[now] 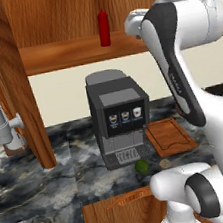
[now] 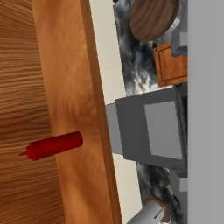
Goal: Open the cabinet. Place the bowl and condiment on the counter. Then place the lime and garlic on the cutting board.
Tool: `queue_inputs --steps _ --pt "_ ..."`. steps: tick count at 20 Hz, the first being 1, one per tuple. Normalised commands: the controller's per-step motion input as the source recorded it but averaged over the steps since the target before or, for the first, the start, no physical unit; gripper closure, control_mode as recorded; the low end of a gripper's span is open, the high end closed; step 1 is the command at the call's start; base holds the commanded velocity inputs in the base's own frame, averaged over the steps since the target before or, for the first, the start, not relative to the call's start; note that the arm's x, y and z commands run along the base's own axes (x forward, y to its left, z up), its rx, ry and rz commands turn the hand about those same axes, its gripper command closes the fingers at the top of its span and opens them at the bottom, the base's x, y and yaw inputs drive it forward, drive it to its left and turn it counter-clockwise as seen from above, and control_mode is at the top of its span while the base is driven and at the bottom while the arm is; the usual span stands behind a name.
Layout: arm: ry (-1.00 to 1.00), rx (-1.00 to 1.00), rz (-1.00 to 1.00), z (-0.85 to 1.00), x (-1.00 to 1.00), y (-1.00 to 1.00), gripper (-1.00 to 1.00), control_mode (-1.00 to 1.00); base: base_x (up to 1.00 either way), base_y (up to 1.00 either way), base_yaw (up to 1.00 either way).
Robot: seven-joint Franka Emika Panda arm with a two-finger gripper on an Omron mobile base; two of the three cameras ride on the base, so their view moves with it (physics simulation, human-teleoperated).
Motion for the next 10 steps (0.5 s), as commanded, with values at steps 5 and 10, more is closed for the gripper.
queue_inputs --steps 5,10 --pt "0.03 -0.02 0.33 -0.18 1.0 0.12 -1.0 -1.0 0.0 0.0 0.0" --pt "0.0 -0.04 0.23 0.01 1.0 0.0 -1.0 -1.0 0.0 0.0 0.0"
